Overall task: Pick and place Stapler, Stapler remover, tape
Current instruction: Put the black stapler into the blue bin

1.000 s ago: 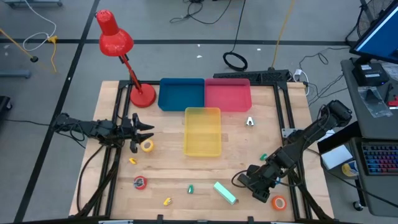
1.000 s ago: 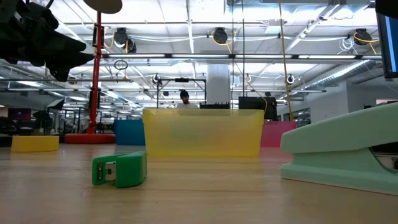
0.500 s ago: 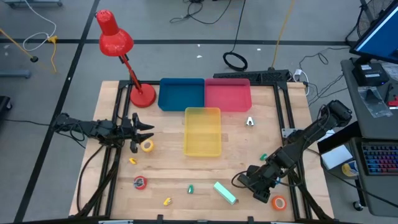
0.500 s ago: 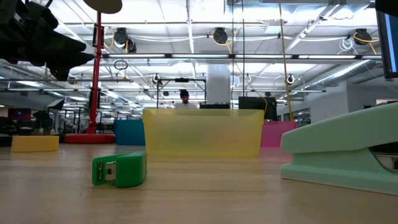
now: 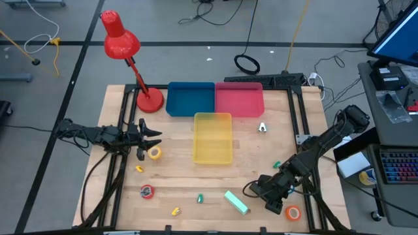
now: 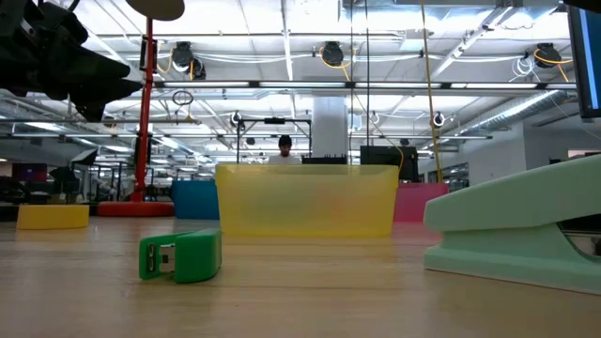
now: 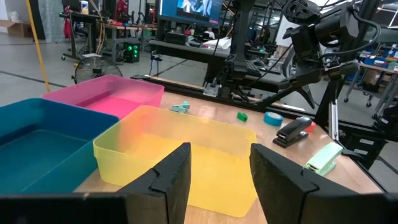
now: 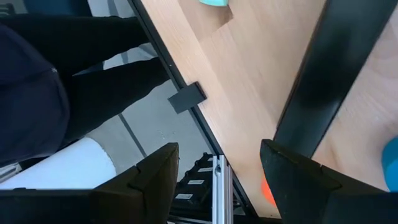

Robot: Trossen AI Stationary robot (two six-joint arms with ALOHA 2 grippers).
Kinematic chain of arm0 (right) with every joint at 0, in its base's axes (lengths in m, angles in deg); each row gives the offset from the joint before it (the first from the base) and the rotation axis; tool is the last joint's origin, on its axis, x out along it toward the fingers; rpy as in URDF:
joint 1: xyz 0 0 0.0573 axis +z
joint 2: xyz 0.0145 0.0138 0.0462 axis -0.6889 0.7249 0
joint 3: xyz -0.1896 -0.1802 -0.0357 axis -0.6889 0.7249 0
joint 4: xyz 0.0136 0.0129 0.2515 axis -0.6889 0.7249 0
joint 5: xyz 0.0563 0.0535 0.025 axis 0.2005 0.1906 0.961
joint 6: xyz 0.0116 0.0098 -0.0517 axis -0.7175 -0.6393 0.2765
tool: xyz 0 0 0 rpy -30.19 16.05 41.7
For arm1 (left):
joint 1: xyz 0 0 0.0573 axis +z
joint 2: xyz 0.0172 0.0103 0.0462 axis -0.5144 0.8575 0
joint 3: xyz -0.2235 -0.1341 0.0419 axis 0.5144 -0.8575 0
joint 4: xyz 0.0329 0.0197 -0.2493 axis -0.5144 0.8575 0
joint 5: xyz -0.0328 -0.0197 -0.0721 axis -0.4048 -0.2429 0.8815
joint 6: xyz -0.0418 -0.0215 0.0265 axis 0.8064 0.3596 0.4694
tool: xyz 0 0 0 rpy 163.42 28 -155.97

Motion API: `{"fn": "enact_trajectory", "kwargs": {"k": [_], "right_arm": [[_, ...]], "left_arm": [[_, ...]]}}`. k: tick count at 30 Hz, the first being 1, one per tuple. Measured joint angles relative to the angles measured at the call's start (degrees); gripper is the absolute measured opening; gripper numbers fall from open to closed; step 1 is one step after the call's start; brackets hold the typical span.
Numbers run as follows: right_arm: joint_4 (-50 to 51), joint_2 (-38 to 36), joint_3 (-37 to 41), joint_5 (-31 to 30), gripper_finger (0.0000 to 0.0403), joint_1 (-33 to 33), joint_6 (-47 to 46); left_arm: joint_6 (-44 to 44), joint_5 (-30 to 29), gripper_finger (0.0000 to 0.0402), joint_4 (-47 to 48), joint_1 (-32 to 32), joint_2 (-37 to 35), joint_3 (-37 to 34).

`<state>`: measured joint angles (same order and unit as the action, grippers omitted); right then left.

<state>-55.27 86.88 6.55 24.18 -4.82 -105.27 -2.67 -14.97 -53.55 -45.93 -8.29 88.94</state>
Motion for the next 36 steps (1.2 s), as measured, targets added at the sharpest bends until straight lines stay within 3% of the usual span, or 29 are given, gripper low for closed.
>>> {"fn": "enact_trajectory", "kwargs": {"k": [23, 36], "right_arm": [[0.47, -0.02, 0.00, -3.09, 0.0225, 0.02, -0.02], [0.23, -0.02, 0.00, -2.88, 0.0327, 0.02, -0.01]], "left_arm": [[0.02, -0.01, 0.0166, 0.13, 0.01, 0.01, 0.00], [0.02, 0.00, 0.0166, 0.22, 0.00, -0.01, 0.00]]}}
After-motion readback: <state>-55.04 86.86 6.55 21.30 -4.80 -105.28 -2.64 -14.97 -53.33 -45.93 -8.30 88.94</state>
